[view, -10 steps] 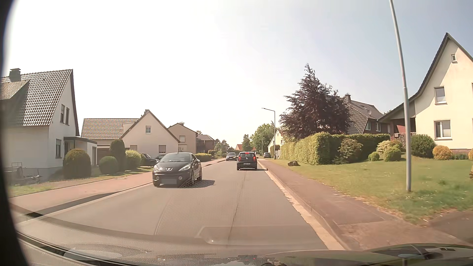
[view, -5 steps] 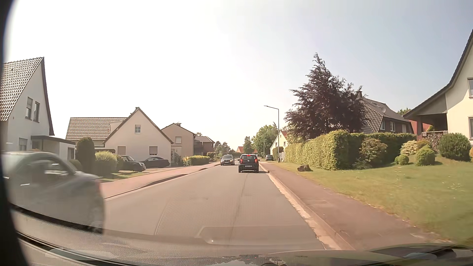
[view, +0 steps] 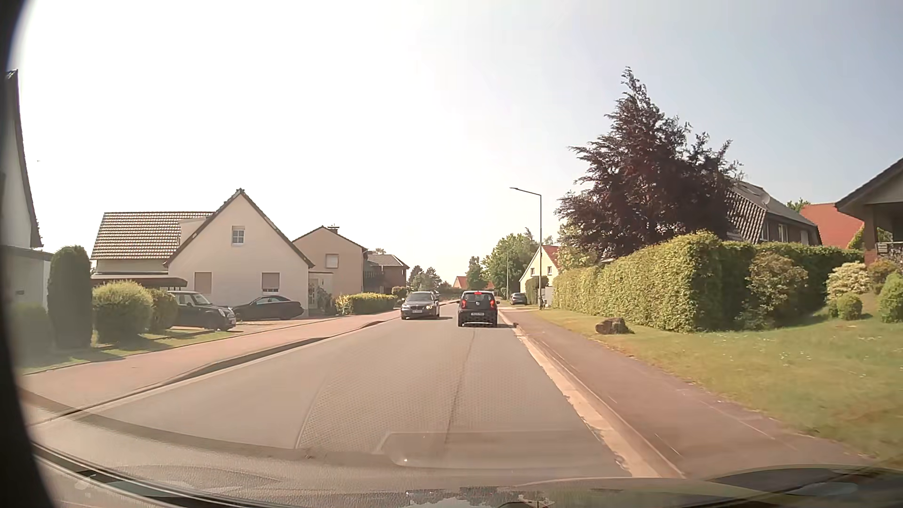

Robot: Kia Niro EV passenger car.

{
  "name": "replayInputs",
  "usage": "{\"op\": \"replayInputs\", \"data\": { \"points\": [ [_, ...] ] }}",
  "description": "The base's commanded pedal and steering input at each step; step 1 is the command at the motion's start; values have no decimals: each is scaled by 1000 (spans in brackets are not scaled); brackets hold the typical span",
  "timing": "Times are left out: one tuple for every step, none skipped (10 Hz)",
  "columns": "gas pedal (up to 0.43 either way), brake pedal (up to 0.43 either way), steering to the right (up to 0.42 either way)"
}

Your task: Follow the waypoints while adhering to traffic rules and regulations

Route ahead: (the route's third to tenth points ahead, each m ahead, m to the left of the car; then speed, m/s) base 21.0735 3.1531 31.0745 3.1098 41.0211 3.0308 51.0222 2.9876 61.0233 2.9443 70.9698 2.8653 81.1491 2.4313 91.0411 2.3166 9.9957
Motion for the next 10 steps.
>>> {"op": "replayInputs", "data": {
  "points": [
    [110,0,-4],
    [98,0,-4],
    [98,0,-4],
    [98,0,-4],
    [87,0,-4],
    [87,0,-4],
    [87,0,-4],
    [79,0,-4],
    [67,0,-4],
    [67,0,-4]
  ]
}}
